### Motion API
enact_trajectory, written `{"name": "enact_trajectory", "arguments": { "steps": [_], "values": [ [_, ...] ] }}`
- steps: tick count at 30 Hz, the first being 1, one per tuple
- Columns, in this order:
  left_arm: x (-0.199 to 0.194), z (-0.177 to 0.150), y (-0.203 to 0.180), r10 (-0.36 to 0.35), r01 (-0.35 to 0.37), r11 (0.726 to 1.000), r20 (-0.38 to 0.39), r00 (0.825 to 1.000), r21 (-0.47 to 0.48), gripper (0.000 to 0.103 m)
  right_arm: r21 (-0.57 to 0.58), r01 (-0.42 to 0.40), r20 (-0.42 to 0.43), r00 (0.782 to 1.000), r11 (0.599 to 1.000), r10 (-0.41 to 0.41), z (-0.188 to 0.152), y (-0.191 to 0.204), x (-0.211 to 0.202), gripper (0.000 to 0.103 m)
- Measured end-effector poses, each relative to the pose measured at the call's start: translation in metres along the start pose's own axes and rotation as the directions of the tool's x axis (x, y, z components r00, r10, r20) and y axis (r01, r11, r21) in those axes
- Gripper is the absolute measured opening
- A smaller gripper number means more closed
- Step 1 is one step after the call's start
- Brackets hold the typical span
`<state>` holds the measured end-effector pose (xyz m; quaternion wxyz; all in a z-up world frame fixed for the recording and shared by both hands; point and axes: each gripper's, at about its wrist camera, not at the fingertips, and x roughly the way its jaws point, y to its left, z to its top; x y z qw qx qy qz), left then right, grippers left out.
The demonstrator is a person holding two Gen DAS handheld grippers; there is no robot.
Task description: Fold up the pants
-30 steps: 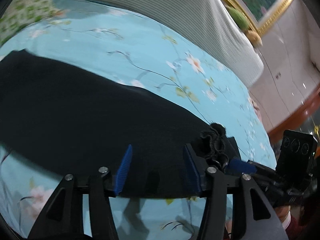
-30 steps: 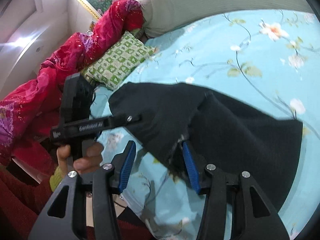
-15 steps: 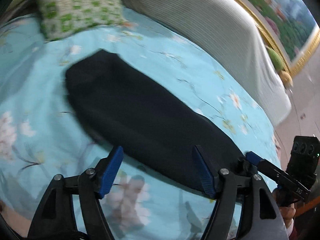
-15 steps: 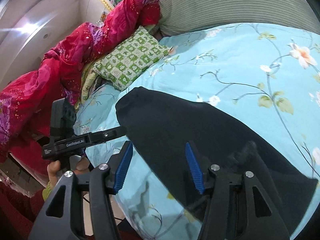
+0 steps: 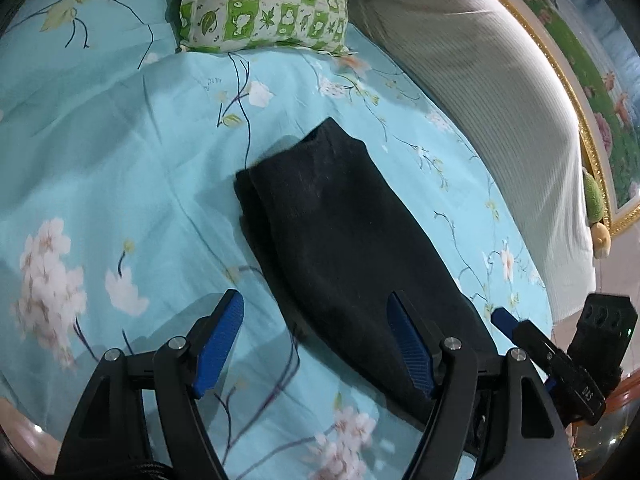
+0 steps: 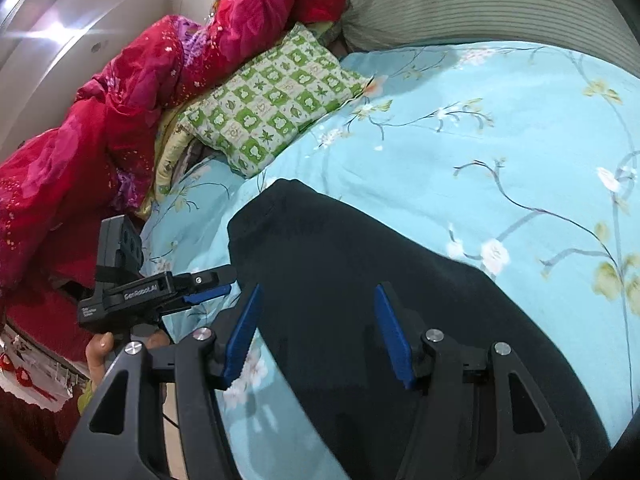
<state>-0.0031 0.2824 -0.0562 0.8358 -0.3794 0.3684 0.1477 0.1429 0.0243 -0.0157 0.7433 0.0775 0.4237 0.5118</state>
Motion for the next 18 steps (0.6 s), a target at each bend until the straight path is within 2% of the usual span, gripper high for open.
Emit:
{"name": "enact_trajectory", "arguments": {
  "steps": [8,12,18],
  "values": [
    [0.024,0.018,0.003,0.014,-0.014,1.000,-0.035,0.999,0.005,0.075,-0.050,-0.015,-0.078,0.997,0.999,0.011,0.037,0.007,0.054,0.059],
    [0.031,0.023,0.007,0.009,-0.009,1.000,-0.027,1.000,0.013,0.075,-0.119,-0.008,-0.118,0.993,0.993,-0.006,0.062,0.013,0.087,0.059],
    [0.037,0.025,0.003,0.027,-0.026,0.998,-0.010,1.000,0.049,0.075,-0.217,-0.041,-0.202,0.979,0.975,-0.004,0.079,0.022,0.134,0.059]
  ]
}}
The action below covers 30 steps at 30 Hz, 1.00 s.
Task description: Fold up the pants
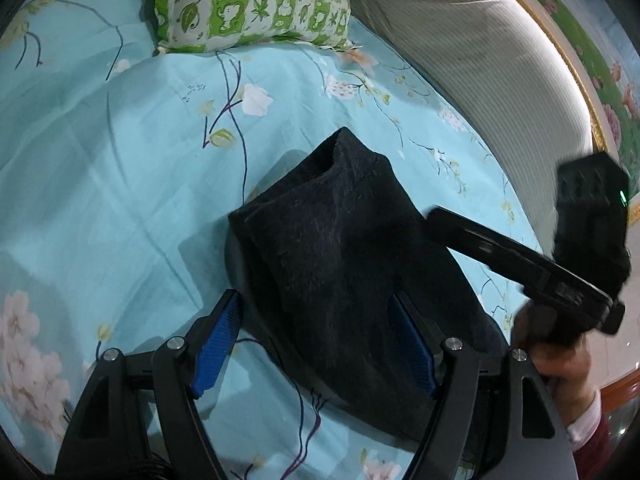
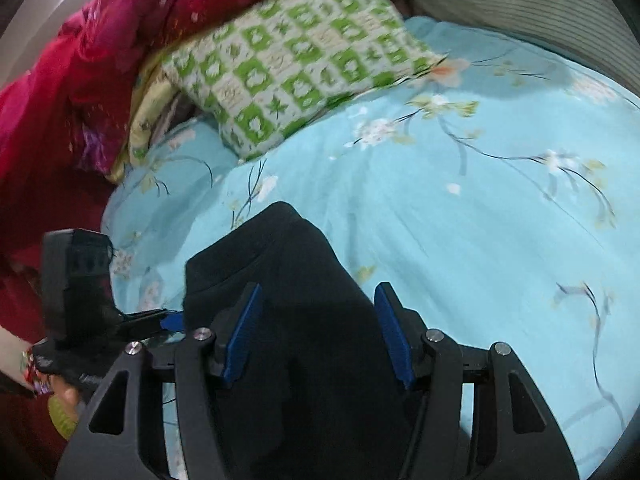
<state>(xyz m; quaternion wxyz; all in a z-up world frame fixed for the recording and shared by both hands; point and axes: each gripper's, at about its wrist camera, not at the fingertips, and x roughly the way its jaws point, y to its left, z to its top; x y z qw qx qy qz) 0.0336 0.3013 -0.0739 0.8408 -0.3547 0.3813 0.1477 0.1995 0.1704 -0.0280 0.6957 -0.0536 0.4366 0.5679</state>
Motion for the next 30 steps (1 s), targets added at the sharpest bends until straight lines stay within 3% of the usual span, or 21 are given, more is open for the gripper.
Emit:
{"name": "enact_trajectory", "arguments": {
  "steps": [6,7,8,11,15,23,30],
  "values": [
    [0.008,0.003,-0.002,0.016,-0.017,1.000,0.025,1.000,0.026,0.070,-0.068,-0.016,-0.105,0.994,0.998,0.009,0.021,0.000,0.041,0.058],
    [0.010,0.003,-0.003,0.038,-0.039,0.999,0.033,0.999,0.031,0.065,-0.069,-0.029,-0.118,0.993,0.997,0.021,0.023,-0.001,0.046,0.048],
    [0.011,0.004,-0.004,0.065,-0.067,0.997,0.040,0.997,0.037,0.054,-0.067,-0.045,-0.129,0.991,0.997,0.036,0.024,-0.001,0.049,0.038],
    [0.014,0.007,-0.006,0.077,-0.079,0.995,0.043,0.996,0.052,0.037,-0.052,-0.061,-0.133,0.990,0.997,0.054,0.025,-0.001,0.048,0.027],
    [0.004,0.009,-0.013,0.012,-0.014,0.999,0.034,0.999,0.043,0.018,-0.028,-0.090,-0.087,0.992,0.996,0.087,0.024,0.002,0.026,0.023],
    [-0.050,-0.005,-0.088,-0.102,0.078,0.976,0.111,0.989,0.201,0.016,-0.006,-0.126,0.089,0.988,0.992,0.126,0.008,0.016,-0.068,0.021],
    [-0.077,-0.027,-0.156,-0.214,0.168,0.930,0.108,0.971,0.327,0.015,0.036,-0.128,0.258,0.959,0.991,0.114,-0.034,0.009,-0.159,0.021]
  ]
}}
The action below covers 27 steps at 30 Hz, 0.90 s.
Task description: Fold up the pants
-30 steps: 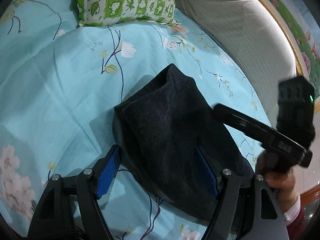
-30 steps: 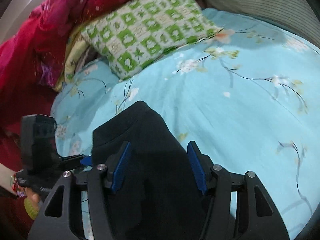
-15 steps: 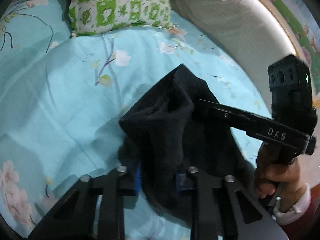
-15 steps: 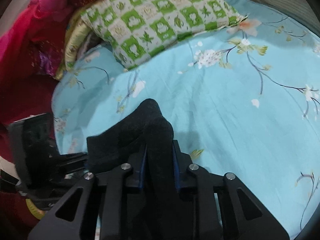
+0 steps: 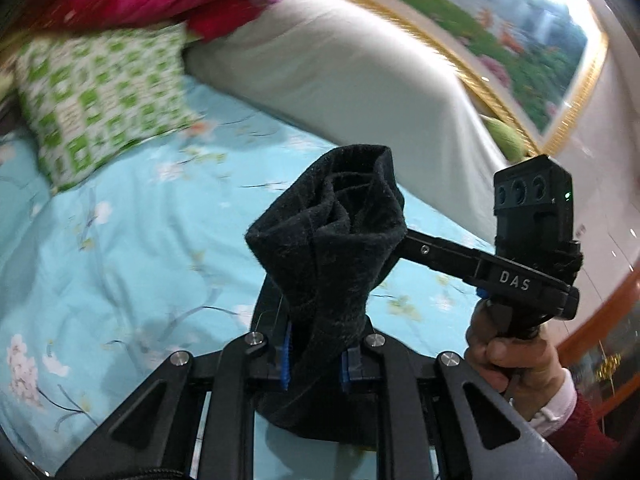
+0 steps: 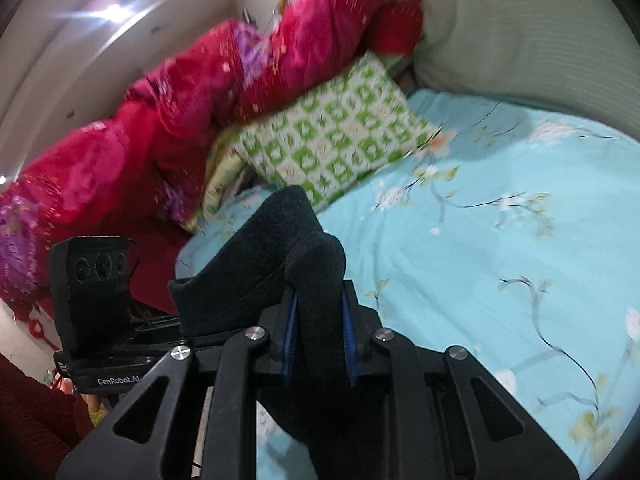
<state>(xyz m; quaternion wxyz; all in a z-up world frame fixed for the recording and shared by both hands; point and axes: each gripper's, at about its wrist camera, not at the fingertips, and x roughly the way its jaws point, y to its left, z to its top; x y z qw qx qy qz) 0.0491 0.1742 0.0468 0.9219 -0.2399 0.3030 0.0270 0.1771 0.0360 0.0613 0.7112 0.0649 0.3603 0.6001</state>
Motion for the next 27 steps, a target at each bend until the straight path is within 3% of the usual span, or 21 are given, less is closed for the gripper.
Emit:
{"name": "enact_trajectory", "arguments": {
  "steps": [9,15,27],
  "values": [
    [0.008,-0.025,-0.088,-0.094,0.102,0.980,-0.057,0.994,0.169,0.015,0.083,0.032,0.168,0.985,0.996,-0.046,-0.052,-0.014,-0.086,0.021],
    [0.026,-0.061,-0.139,-0.099,0.129,0.955,-0.122,0.988,0.268,0.016,0.167,0.045,0.233,0.969,0.985,-0.084,-0.096,-0.034,-0.127,0.021],
    [0.071,-0.118,-0.183,-0.102,0.190,0.907,-0.241,0.965,0.376,0.016,0.314,0.081,0.286,0.942,0.946,-0.176,-0.171,-0.072,-0.162,0.021]
  ]
}}
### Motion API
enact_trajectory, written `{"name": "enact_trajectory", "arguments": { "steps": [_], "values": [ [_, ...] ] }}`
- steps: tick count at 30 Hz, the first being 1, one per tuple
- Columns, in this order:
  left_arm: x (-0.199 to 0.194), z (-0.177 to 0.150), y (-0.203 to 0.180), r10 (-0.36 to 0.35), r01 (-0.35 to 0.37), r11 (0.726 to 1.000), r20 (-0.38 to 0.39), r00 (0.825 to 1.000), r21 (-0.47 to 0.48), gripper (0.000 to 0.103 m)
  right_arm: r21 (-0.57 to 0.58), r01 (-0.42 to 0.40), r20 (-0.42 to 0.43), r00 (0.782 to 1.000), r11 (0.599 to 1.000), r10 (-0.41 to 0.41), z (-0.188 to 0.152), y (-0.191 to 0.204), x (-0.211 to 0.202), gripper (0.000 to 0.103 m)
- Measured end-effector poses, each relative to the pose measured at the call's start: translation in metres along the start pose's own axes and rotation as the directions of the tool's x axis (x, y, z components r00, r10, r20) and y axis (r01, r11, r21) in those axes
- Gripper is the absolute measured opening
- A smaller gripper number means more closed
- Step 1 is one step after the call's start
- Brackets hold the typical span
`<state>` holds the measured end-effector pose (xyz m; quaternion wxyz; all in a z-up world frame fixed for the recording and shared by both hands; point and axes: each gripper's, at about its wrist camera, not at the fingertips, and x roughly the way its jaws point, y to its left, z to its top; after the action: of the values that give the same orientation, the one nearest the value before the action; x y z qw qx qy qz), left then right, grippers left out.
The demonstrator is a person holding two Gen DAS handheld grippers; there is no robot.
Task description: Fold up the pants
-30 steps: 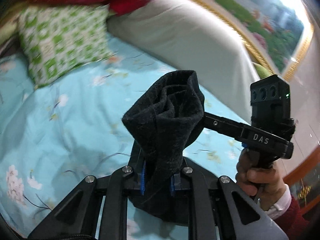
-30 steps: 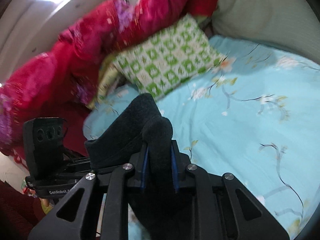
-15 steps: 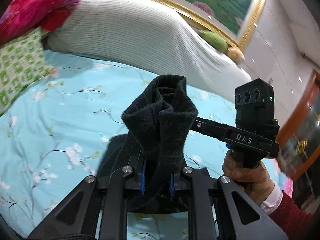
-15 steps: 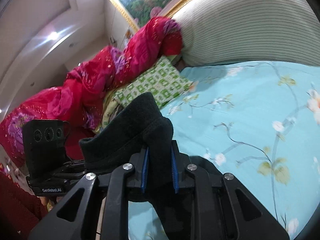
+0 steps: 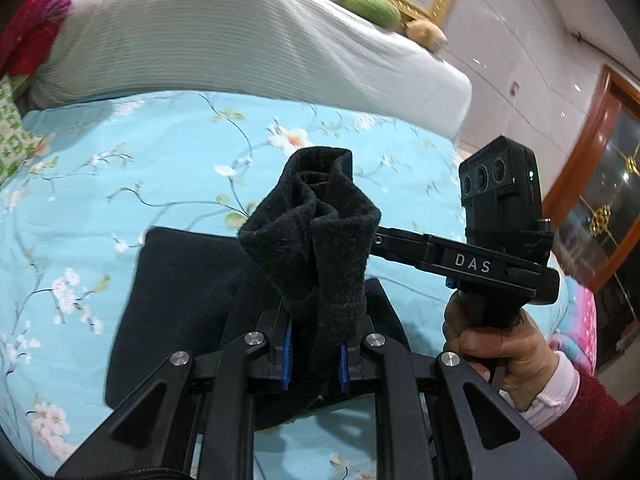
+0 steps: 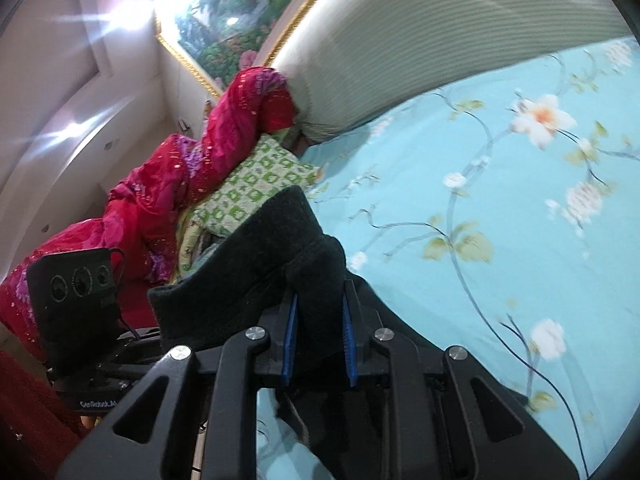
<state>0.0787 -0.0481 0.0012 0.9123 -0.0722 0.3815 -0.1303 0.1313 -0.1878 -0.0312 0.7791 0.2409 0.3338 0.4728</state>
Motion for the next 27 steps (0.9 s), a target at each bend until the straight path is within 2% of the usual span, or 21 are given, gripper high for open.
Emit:
{"name": "enact_trajectory", "arguments": {
  "steps": [13,27],
  "values": [
    [0.038,-0.020,-0.023,-0.029,0.035,0.995,-0.067,0.997,0.096,0.017,0.033,0.130,-0.015,0.992,0.991,-0.129,-0.029,-0.032,-0.020,0.021],
    [0.061,-0.024,-0.020,-0.039,0.048,0.993,-0.090,0.995,0.105,0.017,0.040,0.223,-0.029,0.975,0.974,-0.222,-0.043,-0.034,-0.028,0.021]
  ]
}}
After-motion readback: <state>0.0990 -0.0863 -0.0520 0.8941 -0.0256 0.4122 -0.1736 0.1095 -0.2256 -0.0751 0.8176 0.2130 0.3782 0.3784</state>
